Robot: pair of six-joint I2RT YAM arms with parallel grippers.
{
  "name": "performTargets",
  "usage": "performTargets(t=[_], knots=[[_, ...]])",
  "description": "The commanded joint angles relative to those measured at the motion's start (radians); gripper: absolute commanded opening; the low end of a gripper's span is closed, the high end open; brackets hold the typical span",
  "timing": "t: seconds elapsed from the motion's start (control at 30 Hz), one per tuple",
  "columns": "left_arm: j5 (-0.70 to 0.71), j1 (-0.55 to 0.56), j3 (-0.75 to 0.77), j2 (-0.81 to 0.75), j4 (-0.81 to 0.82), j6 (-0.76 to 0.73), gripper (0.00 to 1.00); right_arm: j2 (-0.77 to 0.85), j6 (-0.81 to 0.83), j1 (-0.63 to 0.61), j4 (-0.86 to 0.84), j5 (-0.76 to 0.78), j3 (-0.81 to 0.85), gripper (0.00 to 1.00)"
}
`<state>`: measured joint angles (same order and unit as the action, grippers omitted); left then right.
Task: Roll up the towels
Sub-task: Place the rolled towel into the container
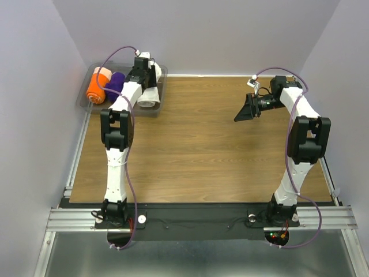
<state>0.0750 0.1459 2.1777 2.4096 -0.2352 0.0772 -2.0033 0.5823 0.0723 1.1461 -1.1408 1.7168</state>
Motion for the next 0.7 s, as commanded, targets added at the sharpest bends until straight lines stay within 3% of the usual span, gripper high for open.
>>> performTargets(t=[0.0, 0.33, 0.67], knots=[[0.115, 0.014, 0.057, 0.005, 0.05, -0.037, 0.0, -0.003, 0.024, 0.007, 0.024, -0.016, 0.009, 1.0], [0.242, 0.076, 0.103, 0.065, -0.041, -0.071, 0.0, -0.026, 0.039, 0.007, 0.032, -0.027, 0.003, 1.0], [0.263, 0.084, 0.218, 0.053, -0.228, -0.091, 0.0, -0.029, 0.06, 0.007, 0.043, -0.039, -0.014, 1.0]])
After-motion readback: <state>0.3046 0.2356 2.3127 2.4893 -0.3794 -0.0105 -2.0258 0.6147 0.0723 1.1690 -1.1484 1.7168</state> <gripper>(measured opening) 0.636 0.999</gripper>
